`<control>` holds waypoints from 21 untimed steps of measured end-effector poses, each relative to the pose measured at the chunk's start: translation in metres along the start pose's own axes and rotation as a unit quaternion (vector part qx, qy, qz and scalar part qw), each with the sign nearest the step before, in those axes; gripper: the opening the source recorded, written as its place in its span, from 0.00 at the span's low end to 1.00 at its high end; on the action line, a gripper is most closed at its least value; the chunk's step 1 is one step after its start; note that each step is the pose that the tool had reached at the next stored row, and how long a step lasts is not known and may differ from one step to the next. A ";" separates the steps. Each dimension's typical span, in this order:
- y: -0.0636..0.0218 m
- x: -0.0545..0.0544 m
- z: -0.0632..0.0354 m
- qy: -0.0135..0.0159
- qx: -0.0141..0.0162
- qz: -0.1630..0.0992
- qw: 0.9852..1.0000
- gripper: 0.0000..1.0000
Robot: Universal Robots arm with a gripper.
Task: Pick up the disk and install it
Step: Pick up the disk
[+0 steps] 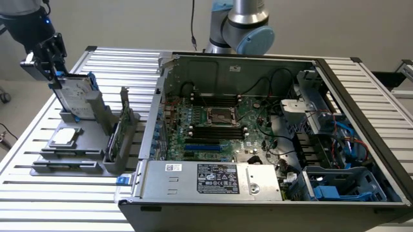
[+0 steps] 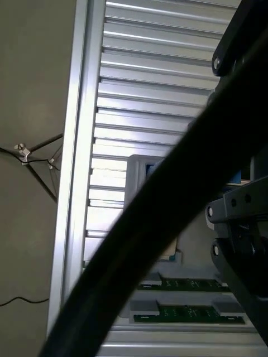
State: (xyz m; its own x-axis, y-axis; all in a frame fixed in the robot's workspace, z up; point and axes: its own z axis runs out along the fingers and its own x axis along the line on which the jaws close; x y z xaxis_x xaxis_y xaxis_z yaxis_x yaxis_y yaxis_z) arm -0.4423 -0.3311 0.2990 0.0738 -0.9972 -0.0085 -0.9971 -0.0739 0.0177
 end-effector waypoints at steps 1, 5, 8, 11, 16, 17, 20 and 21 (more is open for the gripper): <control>0.0000 0.000 0.0010 0.000 0.000 0.000 1.000 0.54; 0.0001 0.000 0.0032 0.000 0.001 0.000 1.000 0.54; 0.0004 0.000 0.0040 0.000 0.001 0.000 1.000 0.54; 0.0007 0.000 0.0048 0.001 0.001 0.000 1.000 0.54; 0.0008 -0.001 0.0056 0.003 0.001 0.000 1.000 0.54; 0.0008 -0.001 0.0057 0.003 0.001 0.000 1.000 0.54; 0.0008 -0.001 0.0060 0.004 0.001 0.000 1.000 0.54; 0.0008 -0.001 0.0061 0.004 0.001 0.000 1.000 0.54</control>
State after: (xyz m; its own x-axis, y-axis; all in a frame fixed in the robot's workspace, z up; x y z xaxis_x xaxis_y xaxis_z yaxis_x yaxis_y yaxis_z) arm -0.4433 -0.3304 0.2929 0.0738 -0.9973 -0.0012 -0.9971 -0.0738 0.0158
